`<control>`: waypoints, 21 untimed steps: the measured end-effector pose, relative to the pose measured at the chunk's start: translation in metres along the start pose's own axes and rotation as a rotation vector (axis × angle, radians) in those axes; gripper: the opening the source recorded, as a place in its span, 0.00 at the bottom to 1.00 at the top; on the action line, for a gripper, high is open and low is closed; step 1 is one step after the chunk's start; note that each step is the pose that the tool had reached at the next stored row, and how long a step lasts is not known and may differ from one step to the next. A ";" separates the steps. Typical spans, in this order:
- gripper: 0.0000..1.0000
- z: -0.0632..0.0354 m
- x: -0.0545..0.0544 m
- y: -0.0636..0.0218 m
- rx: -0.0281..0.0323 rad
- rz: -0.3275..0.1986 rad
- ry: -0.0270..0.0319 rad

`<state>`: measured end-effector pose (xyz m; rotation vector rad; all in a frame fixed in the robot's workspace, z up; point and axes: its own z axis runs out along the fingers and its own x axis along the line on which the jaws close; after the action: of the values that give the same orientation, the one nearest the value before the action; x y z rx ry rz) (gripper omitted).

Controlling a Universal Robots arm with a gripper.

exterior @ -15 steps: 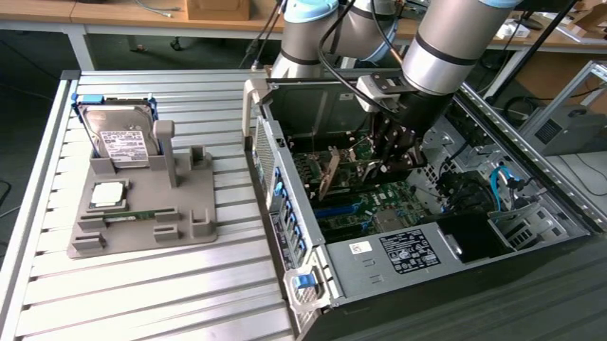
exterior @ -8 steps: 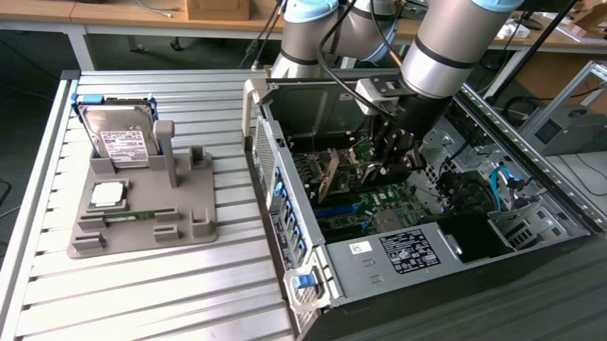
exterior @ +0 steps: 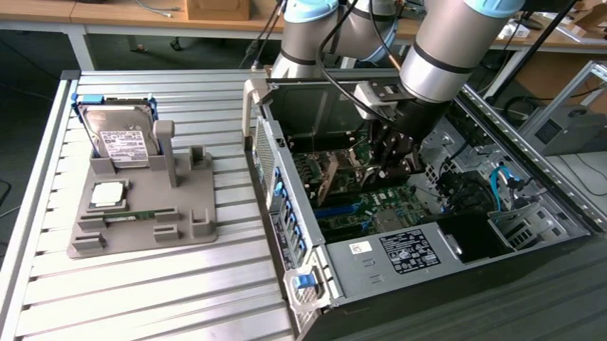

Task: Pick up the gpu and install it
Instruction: 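Insert the gpu into the slot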

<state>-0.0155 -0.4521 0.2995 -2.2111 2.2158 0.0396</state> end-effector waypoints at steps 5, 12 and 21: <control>0.27 0.0028 0.002 0.0051 0.0000 0.000 0.0001; 0.27 0.0061 0.002 0.0130 0.0000 0.000 0.0000; 0.27 0.0097 0.002 0.0220 0.0000 0.000 0.0001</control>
<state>-0.0376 -0.4539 0.2900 -2.2112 2.2158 0.0394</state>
